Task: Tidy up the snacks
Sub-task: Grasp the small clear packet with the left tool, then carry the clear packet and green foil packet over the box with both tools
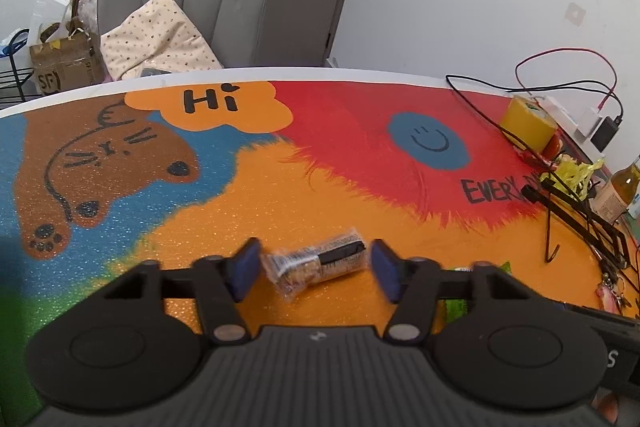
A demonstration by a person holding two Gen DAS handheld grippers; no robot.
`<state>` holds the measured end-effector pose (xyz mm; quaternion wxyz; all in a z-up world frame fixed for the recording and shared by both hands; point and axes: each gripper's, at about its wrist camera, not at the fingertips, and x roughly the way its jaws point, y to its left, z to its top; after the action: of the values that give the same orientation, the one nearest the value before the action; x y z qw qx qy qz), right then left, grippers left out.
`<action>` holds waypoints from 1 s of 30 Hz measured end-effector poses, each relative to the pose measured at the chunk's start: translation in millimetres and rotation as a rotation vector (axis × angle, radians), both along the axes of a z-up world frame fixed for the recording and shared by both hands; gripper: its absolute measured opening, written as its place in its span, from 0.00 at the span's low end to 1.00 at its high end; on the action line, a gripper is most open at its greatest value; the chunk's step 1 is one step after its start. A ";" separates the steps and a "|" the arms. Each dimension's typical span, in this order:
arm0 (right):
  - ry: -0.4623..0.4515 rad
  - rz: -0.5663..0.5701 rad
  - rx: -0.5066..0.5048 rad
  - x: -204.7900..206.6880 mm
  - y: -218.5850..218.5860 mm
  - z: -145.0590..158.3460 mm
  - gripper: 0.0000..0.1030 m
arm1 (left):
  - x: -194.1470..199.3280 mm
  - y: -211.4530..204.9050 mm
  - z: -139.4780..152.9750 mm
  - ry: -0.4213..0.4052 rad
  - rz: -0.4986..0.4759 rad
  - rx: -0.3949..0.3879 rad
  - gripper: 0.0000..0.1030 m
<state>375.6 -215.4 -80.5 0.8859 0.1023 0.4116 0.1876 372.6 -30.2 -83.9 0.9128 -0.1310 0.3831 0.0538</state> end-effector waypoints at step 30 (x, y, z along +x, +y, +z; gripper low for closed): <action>-0.162 0.062 0.068 -90.1 38.1 43.4 0.30 | -116.8 32.6 63.6 -0.159 -0.017 -0.040 0.17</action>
<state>285.5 -177.3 -37.1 0.9061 0.1040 0.3352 0.2363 255.8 2.4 -20.4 0.9380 -0.1499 0.3113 0.0279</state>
